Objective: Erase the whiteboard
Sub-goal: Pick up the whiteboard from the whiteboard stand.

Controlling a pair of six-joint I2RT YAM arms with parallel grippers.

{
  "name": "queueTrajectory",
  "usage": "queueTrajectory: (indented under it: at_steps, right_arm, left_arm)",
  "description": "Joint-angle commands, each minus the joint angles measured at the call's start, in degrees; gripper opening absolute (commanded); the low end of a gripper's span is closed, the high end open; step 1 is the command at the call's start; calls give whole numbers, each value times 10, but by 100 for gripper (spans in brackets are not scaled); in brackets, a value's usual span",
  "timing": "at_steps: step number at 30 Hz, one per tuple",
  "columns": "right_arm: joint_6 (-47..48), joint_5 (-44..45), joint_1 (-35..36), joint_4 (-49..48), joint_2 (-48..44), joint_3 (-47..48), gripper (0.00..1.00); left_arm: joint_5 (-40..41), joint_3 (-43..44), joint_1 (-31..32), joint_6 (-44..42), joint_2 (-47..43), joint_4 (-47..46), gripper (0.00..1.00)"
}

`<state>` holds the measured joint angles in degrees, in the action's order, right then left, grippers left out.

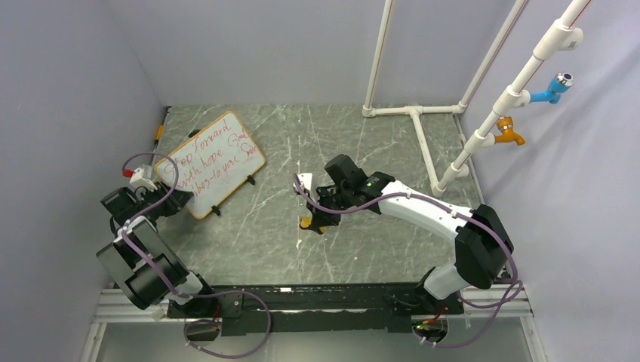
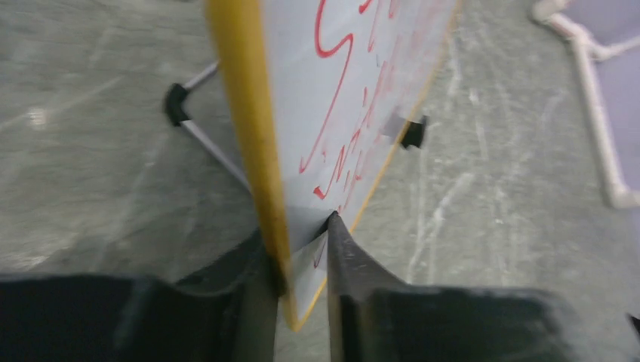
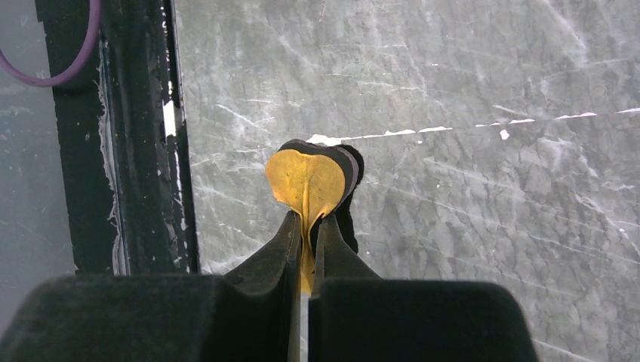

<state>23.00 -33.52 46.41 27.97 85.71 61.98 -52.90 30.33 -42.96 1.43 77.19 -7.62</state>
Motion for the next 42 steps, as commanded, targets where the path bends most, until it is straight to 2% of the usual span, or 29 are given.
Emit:
queueTrajectory:
  at_steps: [1, 2, 3, 7, 14, 19, 20, 21, 26, 30, 32, 36, 40, 42]
  right_arm:
    - [11, -3, -2, -6, -1, 5, 0]
    - [12, -2, -2, -6, 0, 5, 0]
    - [12, -3, -2, -5, 0, 5, 0]
    - [12, -4, -4, -4, -1, 5, 0]
    - [13, -9, -11, -3, -5, 5, 0]
    - [13, -11, -22, -3, -3, 5, 0]
    - [13, -12, -25, -20, -3, 6, 0]
    - [13, -12, -27, -3, -2, 5, 0]
    - [14, -14, -39, -1, 0, 6, 0]
    - [23, -25, -57, 3, -5, 6, 0]
    - [37, -58, -75, 7, -13, 2, 0]
    - [59, -87, -93, 13, -38, -4, 0]
    - [68, -68, -107, 2, -67, -7, 0]
    - [73, -68, -115, 3, -77, -4, 0]
  left_arm:
    - [-57, 6, -1, 10, 6, -53, 13]
    - [-59, 6, -1, 15, 4, -60, 3]
    - [-62, 3, -1, 22, 0, -69, 0]
    - [-72, -12, 0, 60, -35, -135, 0]
    - [-65, -13, 13, 113, -89, -190, 0]
    - [-37, 30, 53, 137, -101, -153, 0]
    - [-34, 42, 59, 144, -102, -147, 5]
    - [-29, 52, 65, 152, -103, -144, 0]
    - [-11, 111, 98, 167, -104, -84, 0]
    - [-1, 140, 153, 170, -115, -44, 0]
    - [0, 150, 189, 165, -123, -20, 0]
    - [14, 134, 261, 177, -152, -4, 0]
    - [10, 81, 324, 229, -177, -28, 0]
    - [16, 42, 362, 267, -188, -78, 0]
